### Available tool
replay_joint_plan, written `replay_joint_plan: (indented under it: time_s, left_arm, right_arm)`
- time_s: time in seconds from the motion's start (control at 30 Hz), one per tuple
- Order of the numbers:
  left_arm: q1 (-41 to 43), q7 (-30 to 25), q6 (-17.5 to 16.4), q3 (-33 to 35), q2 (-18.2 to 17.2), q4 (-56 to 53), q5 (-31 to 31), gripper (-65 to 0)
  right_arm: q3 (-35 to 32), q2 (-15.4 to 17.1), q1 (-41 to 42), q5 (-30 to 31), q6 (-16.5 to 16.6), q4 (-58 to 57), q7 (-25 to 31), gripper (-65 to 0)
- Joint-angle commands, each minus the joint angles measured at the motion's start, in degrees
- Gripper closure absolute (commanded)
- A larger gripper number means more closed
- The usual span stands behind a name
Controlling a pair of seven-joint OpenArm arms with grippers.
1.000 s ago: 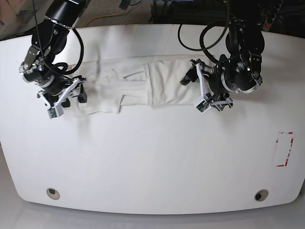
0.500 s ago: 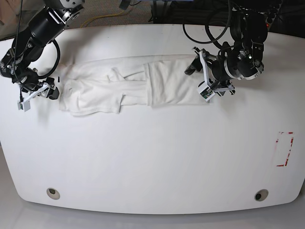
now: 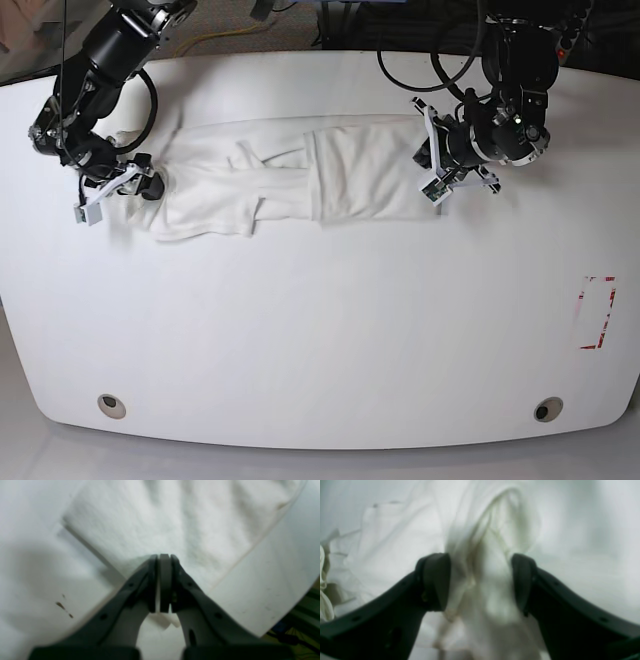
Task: Fold the T-shirt properly
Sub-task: 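Fold the strip end with the left gripper toward the right gripper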
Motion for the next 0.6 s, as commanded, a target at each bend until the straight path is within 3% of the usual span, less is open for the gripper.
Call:
replay_joint_plan:
  time_s: [0.0,0.2,0.27,0.37,0.43,0.57]
  left_arm:
    - [-0.7,-0.6,0.0,-0.1,-0.1,-1.8,0.4,-0.6]
    - [-1.9,-0.7,0.0,0.5,0.1,-4.6,0.3,-0.6]
    - [-2.0,-0.7,0.0,1.4,0.8,-5.5,0.4,-0.6]
    - [-2.9,-0.7,0.0,2.0,1.5,-6.6,0.4,-0.7]
    - [-3.7,-0.7,0.0,2.1,2.3,-6.7,0.5,-0.8]
    - [-4.4,-0.7,0.6,4.4,4.3,-6.7,0.5,-0.8]
  right_arm:
    - [-0.2,-1.0,-0.5,-0.1,0.0,1.6,-0.8,-37.1]
    - [-0.3,-2.7,-1.0,-0.6,0.0,1.6,-0.5,-34.2]
    - [-0.3,-2.7,-0.9,-0.6,0.0,1.6,-0.5,-27.3]
    - [-0.4,-2.4,-0.6,-0.6,0.0,1.7,-0.4,-8.2]
    - [-0.4,-2.2,-0.6,-0.3,0.0,1.9,-0.4,0.0]
    - [-0.4,0.1,-0.6,-0.4,0.0,7.2,-0.5,0.0]
